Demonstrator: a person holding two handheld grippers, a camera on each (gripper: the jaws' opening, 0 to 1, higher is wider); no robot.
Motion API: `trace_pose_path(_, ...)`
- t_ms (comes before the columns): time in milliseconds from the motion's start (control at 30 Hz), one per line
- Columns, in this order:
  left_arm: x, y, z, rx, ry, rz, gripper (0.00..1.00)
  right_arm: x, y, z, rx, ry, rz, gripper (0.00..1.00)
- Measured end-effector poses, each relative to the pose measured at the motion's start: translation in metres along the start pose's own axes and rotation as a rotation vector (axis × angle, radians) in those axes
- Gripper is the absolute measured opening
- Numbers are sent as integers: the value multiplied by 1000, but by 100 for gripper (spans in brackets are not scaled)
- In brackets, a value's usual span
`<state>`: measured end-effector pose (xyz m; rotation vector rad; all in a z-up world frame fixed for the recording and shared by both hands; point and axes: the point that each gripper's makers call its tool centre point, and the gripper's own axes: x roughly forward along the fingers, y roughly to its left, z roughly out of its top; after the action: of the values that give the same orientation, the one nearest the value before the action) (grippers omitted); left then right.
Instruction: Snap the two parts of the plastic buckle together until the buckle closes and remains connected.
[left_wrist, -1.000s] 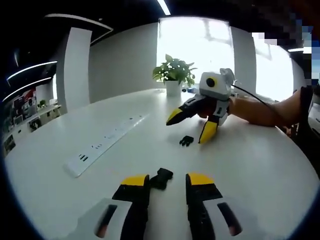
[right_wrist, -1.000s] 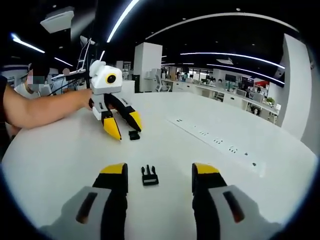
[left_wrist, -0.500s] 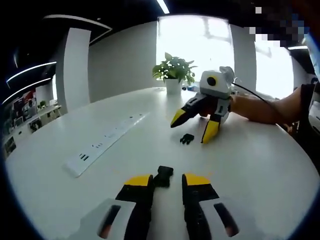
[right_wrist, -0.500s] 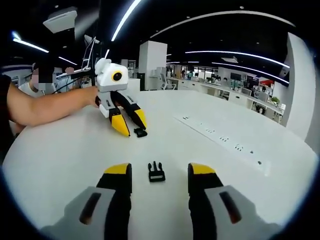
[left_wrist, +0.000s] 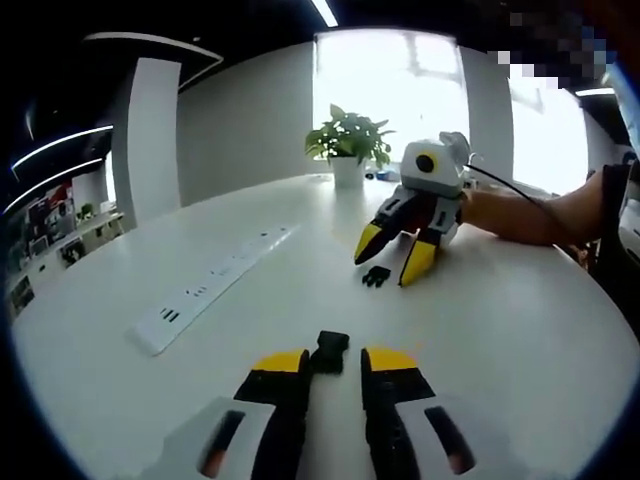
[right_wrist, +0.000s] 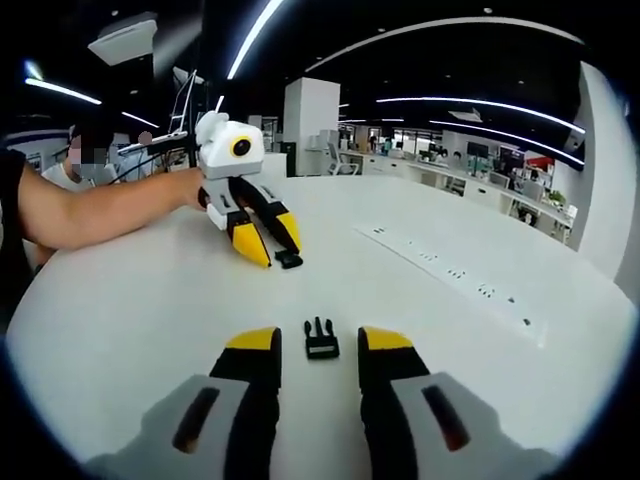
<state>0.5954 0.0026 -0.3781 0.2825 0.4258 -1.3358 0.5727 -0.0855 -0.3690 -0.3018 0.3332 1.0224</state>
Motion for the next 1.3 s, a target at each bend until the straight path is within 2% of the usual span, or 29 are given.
trace_pose_path(833,1,-1,0,-9,-19,-5,16,2,3,-3,16,3,17,19)
trace_pose_path(1167,2,-1,0,-8,-15,-1,16,2,6,-3,17,3,22,18)
trace_pose_path(1300,2,-4,2,-19,-29,-19,16,2,5,-3,17,3,23,17)
